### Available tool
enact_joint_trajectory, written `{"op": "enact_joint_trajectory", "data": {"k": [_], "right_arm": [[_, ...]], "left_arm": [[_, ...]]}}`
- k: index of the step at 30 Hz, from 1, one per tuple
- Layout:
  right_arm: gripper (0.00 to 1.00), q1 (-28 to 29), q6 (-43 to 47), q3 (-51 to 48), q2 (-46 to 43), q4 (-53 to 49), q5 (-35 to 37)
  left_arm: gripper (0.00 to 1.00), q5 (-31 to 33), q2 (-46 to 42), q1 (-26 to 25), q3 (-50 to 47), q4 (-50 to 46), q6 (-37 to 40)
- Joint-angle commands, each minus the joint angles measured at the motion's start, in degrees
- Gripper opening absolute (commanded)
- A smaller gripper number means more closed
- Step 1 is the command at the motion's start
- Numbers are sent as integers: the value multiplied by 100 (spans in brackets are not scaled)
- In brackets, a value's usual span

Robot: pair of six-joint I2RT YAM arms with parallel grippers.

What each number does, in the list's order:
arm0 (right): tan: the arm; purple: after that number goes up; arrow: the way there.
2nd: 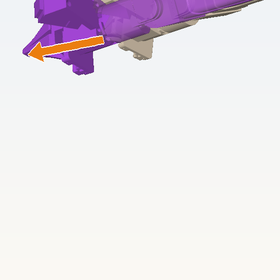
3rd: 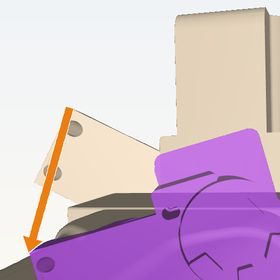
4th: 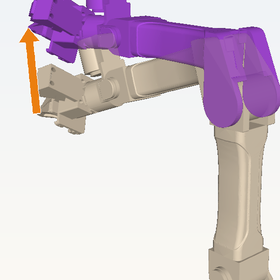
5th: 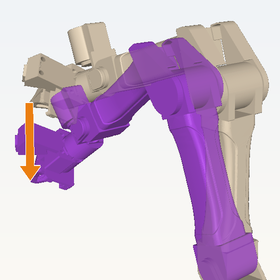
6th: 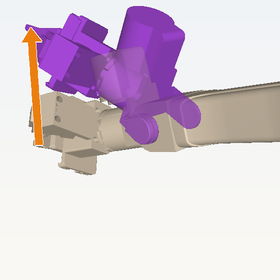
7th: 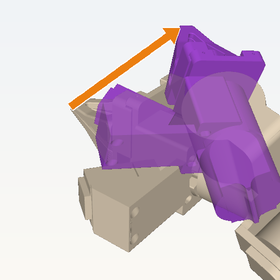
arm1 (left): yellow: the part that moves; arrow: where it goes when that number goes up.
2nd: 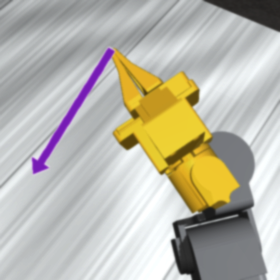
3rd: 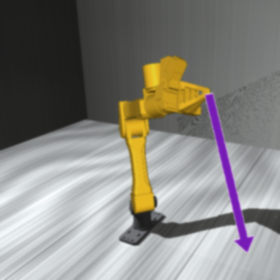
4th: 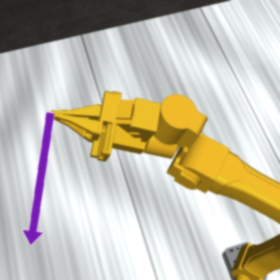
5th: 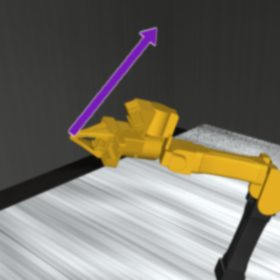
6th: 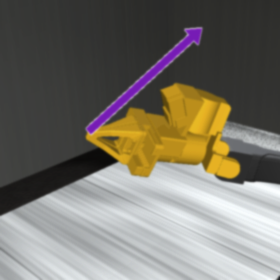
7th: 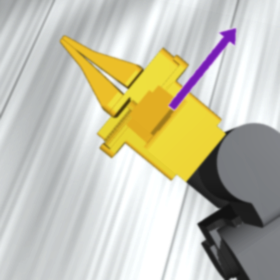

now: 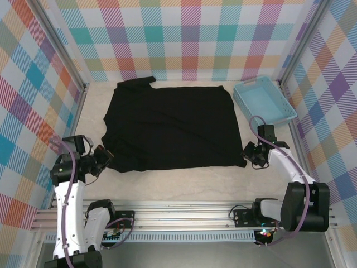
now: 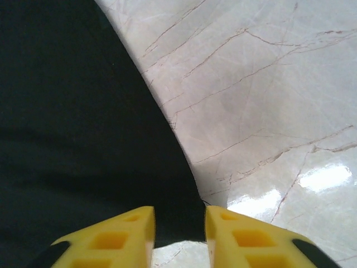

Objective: Fold the inside-out t-shirt

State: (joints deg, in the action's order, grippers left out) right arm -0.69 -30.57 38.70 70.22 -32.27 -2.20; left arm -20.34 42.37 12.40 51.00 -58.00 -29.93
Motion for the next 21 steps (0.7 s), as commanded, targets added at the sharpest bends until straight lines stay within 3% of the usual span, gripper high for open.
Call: {"op": "enact_joint_trajectory", "data": {"k": [1,7,13,21], "right_arm": [[37,-2,64,82,99,-67,-211],[46,7,117,-47,185,-240,-165],[43,7,166,-191,446,-99,-661],[42,259,301,-52,510,-97,-751]], "left_arm": [[0,244,69,7,558,131,270],[0,667,130,10,1364,64,524],[0,874,125,16,1586,-101,734],[0,291,-69,14,859,-114,520]]}}
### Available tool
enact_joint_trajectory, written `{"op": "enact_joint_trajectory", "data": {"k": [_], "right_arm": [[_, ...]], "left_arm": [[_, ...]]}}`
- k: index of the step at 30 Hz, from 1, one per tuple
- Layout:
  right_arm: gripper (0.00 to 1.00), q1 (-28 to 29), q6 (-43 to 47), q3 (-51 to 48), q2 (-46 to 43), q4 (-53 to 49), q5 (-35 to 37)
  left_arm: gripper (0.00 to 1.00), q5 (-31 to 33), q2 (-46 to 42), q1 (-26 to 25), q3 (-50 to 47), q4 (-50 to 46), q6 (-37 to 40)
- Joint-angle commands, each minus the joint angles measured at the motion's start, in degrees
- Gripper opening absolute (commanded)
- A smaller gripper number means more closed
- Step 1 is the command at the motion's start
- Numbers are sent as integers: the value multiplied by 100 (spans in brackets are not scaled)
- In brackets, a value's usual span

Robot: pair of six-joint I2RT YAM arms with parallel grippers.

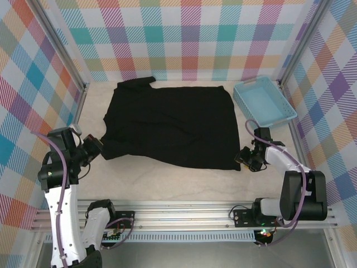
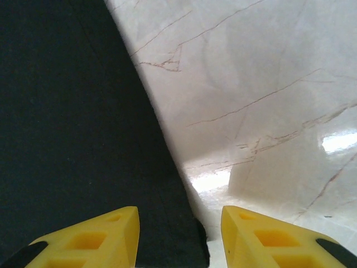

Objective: Fold the inside-out t-shirt

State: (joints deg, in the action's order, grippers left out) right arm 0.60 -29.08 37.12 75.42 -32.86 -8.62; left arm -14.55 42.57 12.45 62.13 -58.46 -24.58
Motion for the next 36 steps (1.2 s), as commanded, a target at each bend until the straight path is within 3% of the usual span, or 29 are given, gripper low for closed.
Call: {"op": "enact_joint_trajectory", "data": {"k": [1,4,10,16,27,36], "right_arm": [[42,251,172,183,-42,-59,-14],[42,646,186,394,-13,-142,220],[39,1037,53,534,655,-24,-52],[39,845,5,554,1133,-317,-175],[29,342,36,795,1064,-872,696],[34,453,248,1035,648,-703,506]], "left_arm": [[0,-434,-123,12,-401,-62,-69],[0,-671,-200,8,-725,-101,-114],[0,-847,-189,12,-1072,67,-182],[0,-884,-90,12,-988,36,-84],[0,-1226,14,12,-816,-223,9],[0,-1136,144,12,-1017,-291,192]]}}
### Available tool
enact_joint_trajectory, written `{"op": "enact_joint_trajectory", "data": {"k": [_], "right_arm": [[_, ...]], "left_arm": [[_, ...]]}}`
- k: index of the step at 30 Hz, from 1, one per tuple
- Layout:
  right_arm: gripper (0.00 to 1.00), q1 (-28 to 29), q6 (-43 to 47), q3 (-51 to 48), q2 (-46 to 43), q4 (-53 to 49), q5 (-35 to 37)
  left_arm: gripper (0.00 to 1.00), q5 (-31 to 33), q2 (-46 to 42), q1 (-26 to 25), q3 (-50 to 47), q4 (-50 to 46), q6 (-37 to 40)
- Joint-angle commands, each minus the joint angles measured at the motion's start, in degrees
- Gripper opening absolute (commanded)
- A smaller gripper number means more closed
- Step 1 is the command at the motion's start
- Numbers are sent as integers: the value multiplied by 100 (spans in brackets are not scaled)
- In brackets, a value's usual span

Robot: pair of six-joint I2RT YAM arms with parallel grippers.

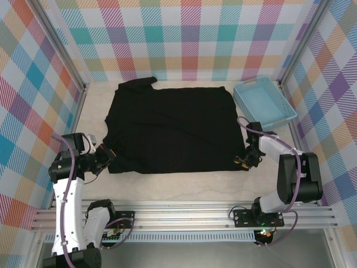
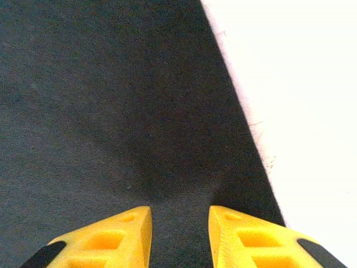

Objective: Fold the inside-out t-shirt

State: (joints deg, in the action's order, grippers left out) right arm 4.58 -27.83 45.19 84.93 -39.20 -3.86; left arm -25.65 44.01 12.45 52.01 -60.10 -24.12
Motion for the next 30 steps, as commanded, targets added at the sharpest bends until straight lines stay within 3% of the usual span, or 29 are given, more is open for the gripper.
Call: {"op": "enact_joint_trajectory", "data": {"k": [1,17,26,30], "right_arm": [[35,68,143,242,-387,-31,17],[43,543,547,456,-548,678,-615],[45,1019,562,594,-35,1153,-1008],[44,1026,558,571,-66,1206,-980]], "left_arm": [[0,-44,20,12,-49,-102,152],[0,217,774,12,-526,1510,-31],[0,821,1288,12,-659,1395,39],[0,648,1278,12,-821,1456,-121]]}}
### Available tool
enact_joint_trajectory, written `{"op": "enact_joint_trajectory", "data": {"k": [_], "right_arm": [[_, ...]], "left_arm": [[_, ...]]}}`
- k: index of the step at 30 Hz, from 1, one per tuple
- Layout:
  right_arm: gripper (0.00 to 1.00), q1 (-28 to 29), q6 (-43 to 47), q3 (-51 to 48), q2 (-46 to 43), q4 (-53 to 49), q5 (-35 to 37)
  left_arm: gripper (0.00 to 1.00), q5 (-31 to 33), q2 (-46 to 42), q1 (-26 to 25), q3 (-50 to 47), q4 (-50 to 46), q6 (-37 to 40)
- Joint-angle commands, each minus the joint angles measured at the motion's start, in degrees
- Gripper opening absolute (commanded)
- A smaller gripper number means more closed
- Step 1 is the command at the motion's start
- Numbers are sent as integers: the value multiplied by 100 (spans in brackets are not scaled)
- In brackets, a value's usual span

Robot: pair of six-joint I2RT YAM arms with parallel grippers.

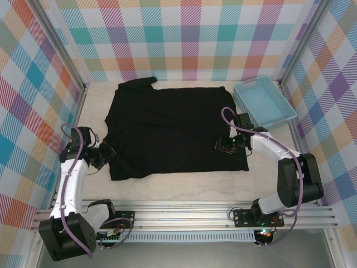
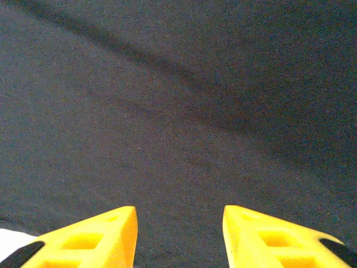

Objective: Fold the inside-out t-shirt

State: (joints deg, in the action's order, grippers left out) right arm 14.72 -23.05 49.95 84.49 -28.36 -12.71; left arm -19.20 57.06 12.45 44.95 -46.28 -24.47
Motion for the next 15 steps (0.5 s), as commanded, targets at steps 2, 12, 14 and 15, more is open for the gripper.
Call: {"op": "enact_joint_trajectory", "data": {"k": [2,12,14,15], "right_arm": [[45,11,104,134,-88,-85,302],[50,-770,-454,-321,-776,-1674,1513],[51,-969,-582,-455,-949,-1842,1494],[51,-1030,-628,-487,-1002,-1924,1525]], "left_arm": [[0,-282,-59,4,-212,293,-252],[0,-774,-18,-32,-157,751,-165],[0,-813,-67,-41,-155,777,-133],[0,-822,-88,-49,-167,794,-98]]}}
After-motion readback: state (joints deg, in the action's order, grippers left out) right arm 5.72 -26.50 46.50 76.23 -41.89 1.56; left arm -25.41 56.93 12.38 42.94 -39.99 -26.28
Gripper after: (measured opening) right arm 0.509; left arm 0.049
